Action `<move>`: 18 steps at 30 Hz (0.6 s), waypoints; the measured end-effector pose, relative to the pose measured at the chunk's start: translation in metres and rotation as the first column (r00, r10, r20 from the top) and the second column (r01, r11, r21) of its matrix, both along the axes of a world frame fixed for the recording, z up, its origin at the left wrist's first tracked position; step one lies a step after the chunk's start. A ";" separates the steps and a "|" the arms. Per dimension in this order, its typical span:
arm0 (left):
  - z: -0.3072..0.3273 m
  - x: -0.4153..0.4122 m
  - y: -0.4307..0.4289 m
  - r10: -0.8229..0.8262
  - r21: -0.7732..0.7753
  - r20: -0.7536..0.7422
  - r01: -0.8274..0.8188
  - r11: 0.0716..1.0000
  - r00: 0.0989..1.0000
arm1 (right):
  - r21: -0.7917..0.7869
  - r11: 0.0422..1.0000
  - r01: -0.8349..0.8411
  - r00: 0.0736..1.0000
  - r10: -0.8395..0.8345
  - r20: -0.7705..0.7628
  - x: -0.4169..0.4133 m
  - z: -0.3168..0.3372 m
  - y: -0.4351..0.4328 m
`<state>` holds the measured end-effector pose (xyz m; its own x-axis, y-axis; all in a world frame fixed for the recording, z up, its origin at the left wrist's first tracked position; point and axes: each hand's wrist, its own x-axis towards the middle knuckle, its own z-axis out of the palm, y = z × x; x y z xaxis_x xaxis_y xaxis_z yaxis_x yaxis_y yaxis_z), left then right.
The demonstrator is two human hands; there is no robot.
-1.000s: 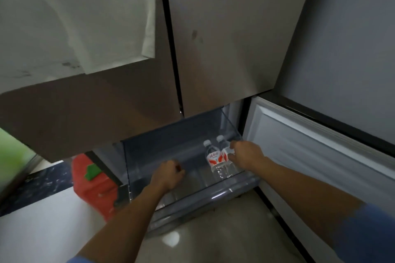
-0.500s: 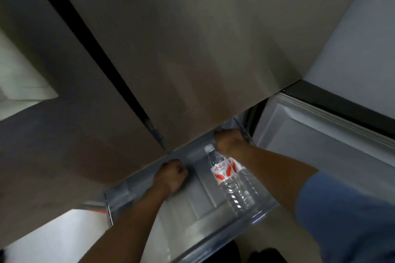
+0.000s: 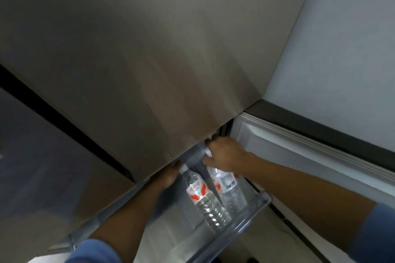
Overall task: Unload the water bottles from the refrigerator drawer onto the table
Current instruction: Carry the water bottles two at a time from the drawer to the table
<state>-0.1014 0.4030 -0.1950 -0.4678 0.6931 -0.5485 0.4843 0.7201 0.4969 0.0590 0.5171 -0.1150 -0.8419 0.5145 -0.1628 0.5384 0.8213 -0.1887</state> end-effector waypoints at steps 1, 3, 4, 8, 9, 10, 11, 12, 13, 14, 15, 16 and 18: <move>0.003 0.005 0.002 -0.037 -0.011 -0.006 0.037 0.999 0.999 | -0.025 1.000 0.002 1.000 -0.003 -0.025 0.008 0.006 -0.001; -0.004 0.010 0.007 -0.071 -0.038 0.029 0.072 0.997 0.997 | -0.034 0.999 -0.012 0.998 0.009 -0.062 0.021 0.016 -0.006; -0.004 0.015 0.009 -0.075 -0.033 0.037 0.076 0.997 0.997 | -0.028 0.999 -0.024 0.997 0.021 -0.072 0.027 0.018 -0.008; -0.001 0.015 0.000 -0.040 -0.081 -0.056 0.035 0.996 0.998 | 0.022 0.999 -0.025 0.994 0.027 -0.103 0.047 0.027 -0.013; 0.001 0.012 -0.004 -0.015 -0.110 -0.067 0.008 0.994 0.998 | 0.040 0.999 -0.016 0.995 0.020 -0.099 0.051 0.029 -0.013; 0.003 0.010 -0.010 0.029 -0.127 -0.057 -0.036 0.991 0.998 | 0.050 0.999 -0.006 0.996 0.011 -0.091 0.055 0.030 -0.013; 0.006 0.008 -0.016 0.071 -0.120 -0.036 -0.075 0.990 0.997 | 0.052 0.999 -0.002 0.996 0.006 -0.087 0.058 0.031 -0.014; 0.011 0.008 -0.023 0.106 -0.104 -0.008 -0.107 0.989 0.994 | 0.046 0.999 0.001 0.996 0.003 -0.089 0.062 0.030 -0.015; 0.019 0.010 -0.030 0.141 -0.089 -0.001 -0.140 0.986 0.990 | 0.036 0.999 0.001 0.995 0.003 -0.097 0.066 0.031 -0.016; 0.024 0.011 -0.036 0.159 -0.070 -0.005 -0.159 0.985 0.987 | 0.017 1.000 0.002 0.994 0.000 -0.108 0.069 0.031 -0.017; 0.027 0.012 -0.042 0.175 -0.041 -0.017 -0.176 0.984 0.984 | -0.007 1.000 0.007 0.992 -0.007 -0.123 0.073 0.031 -0.019; 0.033 0.015 -0.049 0.193 -0.003 -0.038 -0.194 0.981 0.980 | -0.039 0.999 0.010 0.990 -0.015 -0.139 0.077 0.032 -0.021; 0.049 0.029 -0.062 0.210 0.043 -0.129 -0.206 0.978 0.969 | -0.088 0.996 -0.001 0.986 -0.014 -0.169 0.087 0.033 -0.026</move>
